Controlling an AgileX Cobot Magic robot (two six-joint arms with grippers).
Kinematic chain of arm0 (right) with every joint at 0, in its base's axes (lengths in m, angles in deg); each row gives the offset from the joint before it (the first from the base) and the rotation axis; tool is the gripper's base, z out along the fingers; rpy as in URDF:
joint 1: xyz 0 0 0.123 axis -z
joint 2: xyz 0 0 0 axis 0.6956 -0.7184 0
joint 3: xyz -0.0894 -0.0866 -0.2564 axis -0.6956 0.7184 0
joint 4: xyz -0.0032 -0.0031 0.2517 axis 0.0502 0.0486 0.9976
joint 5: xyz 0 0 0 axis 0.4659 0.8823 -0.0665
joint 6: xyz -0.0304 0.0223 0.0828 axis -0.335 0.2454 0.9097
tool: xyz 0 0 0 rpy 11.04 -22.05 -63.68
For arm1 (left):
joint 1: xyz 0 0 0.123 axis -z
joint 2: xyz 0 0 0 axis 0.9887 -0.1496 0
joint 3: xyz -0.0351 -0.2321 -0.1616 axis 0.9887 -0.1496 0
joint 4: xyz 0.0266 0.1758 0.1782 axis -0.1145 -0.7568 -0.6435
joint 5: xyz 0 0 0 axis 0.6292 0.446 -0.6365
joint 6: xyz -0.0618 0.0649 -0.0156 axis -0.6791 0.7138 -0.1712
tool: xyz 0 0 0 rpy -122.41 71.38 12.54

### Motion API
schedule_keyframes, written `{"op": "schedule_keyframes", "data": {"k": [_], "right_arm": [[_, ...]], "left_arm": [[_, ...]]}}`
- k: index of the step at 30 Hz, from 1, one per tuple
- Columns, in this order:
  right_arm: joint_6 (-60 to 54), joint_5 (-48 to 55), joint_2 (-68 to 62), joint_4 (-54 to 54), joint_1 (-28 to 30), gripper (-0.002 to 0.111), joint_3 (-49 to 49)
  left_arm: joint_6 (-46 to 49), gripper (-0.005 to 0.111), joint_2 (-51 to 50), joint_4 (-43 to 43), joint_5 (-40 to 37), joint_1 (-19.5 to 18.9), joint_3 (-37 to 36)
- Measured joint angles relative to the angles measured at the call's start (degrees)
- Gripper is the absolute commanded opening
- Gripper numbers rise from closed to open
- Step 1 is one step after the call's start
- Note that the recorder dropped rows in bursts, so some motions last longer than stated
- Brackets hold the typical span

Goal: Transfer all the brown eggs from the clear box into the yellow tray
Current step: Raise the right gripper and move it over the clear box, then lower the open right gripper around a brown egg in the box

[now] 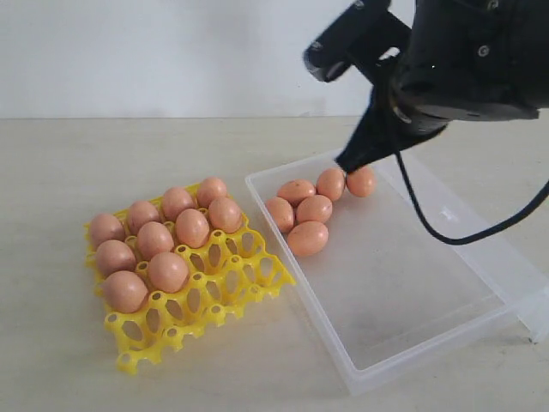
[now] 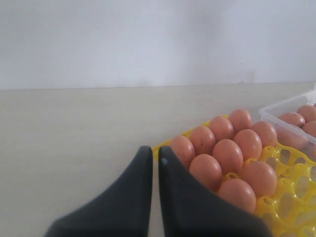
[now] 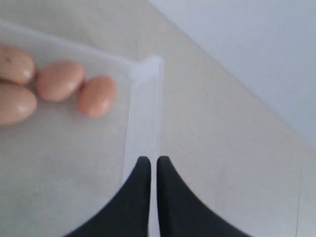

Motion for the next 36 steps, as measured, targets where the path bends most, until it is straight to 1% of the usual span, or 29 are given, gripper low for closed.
{"op": "schedule_keyframes", "data": {"k": [3, 4, 6, 7, 9, 11, 15, 17, 18, 19, 21, 22, 23, 24, 25, 30, 34, 36], "right_arm": [[-7.35, 2.27, -0.64, 10.16, 5.82, 0.000, -0.30], [-11.54, 2.64, -1.02, 16.15, 8.42, 0.000, -0.89], [-22.60, 4.60, -2.31, 29.62, 13.20, 0.000, -2.74], [-30.05, 6.90, -3.13, 37.69, 15.71, 0.000, -4.20], [-44.30, 13.17, -4.85, 52.10, 19.71, 0.000, -7.53], [-55.73, 20.43, -6.90, 61.74, 21.92, 0.000, -11.50], [-72.04, 23.80, -9.57, 68.19, 22.40, 0.000, -17.12], [-79.45, 23.06, -9.96, 69.09, 22.40, 0.001, -17.76], [-83.75, 21.90, -10.04, 69.33, 22.40, 0.004, -17.89], [-87.99, 20.78, -10.09, 69.58, 22.40, 0.009, -17.99], [-95.86, 19.38, -10.18, 70.26, 22.40, 0.023, -18.13], [-98.60, 19.22, -10.18, 70.71, 22.40, 0.041, -18.13], [-104.33, 18.87, -10.18, 71.84, 22.40, 0.047, -18.13], [-106.22, 18.64, -10.18, 72.25, 22.40, 0.057, -18.13], [-110.01, 18.02, -10.55, 73.17, 22.40, 0.059, -18.13], [-116.51, 16.24, -15.54, 77.00, 22.44, 0.059, -18.13], [-133.39, 15.10, -20.03, 87.14, 22.44, 0.059, -18.13], [-137.76, 12.59, -22.24, 92.90, 22.44, 0.059, -18.13]], "left_arm": [[0.00, 0.004, 0.00, 0.00, 0.00, 0.00, 0.00], [0.00, 0.004, 0.00, 0.00, 0.00, 0.00, 0.00], [0.00, 0.004, 0.00, 0.00, 0.00, 0.00, 0.00], [0.00, 0.004, 0.00, 0.00, 0.00, 0.00, 0.00], [0.00, 0.004, 0.00, 0.00, 0.00, 0.00, 0.00], [0.00, 0.004, 0.00, 0.00, 0.00, 0.00, 0.00], [0.00, 0.004, 0.00, 0.00, 0.00, 0.00, 0.00], [0.00, 0.004, 0.00, 0.00, 0.00, 0.00, 0.00], [0.00, 0.004, 0.00, 0.00, 0.00, 0.00, 0.00], [0.00, 0.004, 0.00, 0.00, 0.00, 0.00, 0.00], [0.00, 0.004, 0.00, 0.00, 0.00, 0.00, 0.00], [0.00, 0.004, 0.00, 0.00, 0.00, 0.00, 0.00], [0.00, 0.004, 0.00, 0.00, 0.00, 0.00, 0.00], [0.00, 0.004, 0.00, 0.00, 0.00, 0.00, 0.00], [0.00, 0.004, 0.00, 0.00, 0.00, 0.00, 0.00], [0.00, 0.004, 0.00, 0.00, 0.00, 0.00, 0.00], [0.00, 0.004, 0.00, 0.00, 0.00, 0.00, 0.00], [0.00, 0.004, 0.00, 0.00, 0.00, 0.00, 0.00]]}}
